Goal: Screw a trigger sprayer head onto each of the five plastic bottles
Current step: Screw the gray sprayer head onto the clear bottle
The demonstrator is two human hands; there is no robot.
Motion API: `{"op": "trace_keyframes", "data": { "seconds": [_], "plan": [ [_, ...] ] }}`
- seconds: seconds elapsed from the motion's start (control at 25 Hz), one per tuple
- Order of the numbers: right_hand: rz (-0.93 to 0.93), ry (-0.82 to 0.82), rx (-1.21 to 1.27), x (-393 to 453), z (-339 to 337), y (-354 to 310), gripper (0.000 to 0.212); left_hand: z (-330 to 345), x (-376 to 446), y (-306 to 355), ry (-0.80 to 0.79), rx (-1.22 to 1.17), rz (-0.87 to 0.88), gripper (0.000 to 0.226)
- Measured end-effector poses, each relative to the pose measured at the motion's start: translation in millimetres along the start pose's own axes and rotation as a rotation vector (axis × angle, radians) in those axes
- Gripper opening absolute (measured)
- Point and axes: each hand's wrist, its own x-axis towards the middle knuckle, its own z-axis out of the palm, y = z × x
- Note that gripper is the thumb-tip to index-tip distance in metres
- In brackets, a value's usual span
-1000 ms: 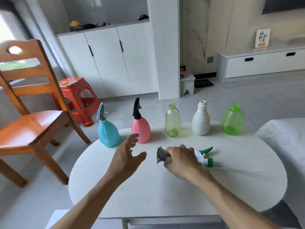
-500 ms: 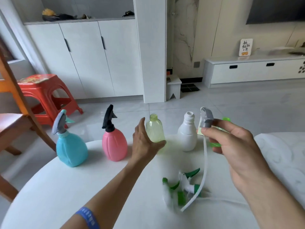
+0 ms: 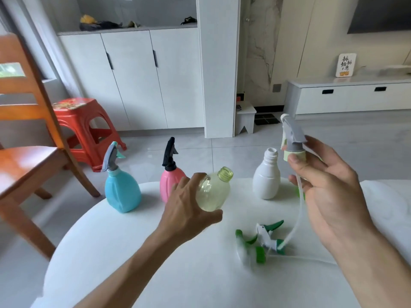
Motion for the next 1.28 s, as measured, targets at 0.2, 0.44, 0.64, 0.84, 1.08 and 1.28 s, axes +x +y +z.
{"op": "trace_keyframes", "data": {
  "seconds": [0.2, 0.44, 0.64, 0.84, 1.08, 1.28],
  "plan": [
    [0.068, -0.091, 0.279, -18, 14, 9, 0.036, -46, -50, -21, 0.076, 0.333, 0.005, 0.077],
    [0.077, -0.158, 0.465, -23, 24, 9, 0.036, -55, -58, -48, 0.062, 0.551, -0.061, 0.069],
    [0.099, -0.215, 0.434, -24, 34, 12, 0.036, -53, -55, -53, 0.075, 0.623, -0.101, 0.069],
    [0.101, -0.193, 0.4, -18, 32, 12, 0.034, -49, -53, -52, 0.057, 0.668, -0.116, 0.068],
    [0.138, -0.182, 0.383, -20, 35, 18, 0.049, -49, -50, -39, 0.117, 0.637, -0.071, 0.069],
    [0.173, -0.185, 0.441, -18, 31, 19, 0.048, -47, -53, -28, 0.114, 0.606, -0.02, 0.072]
  ]
}}
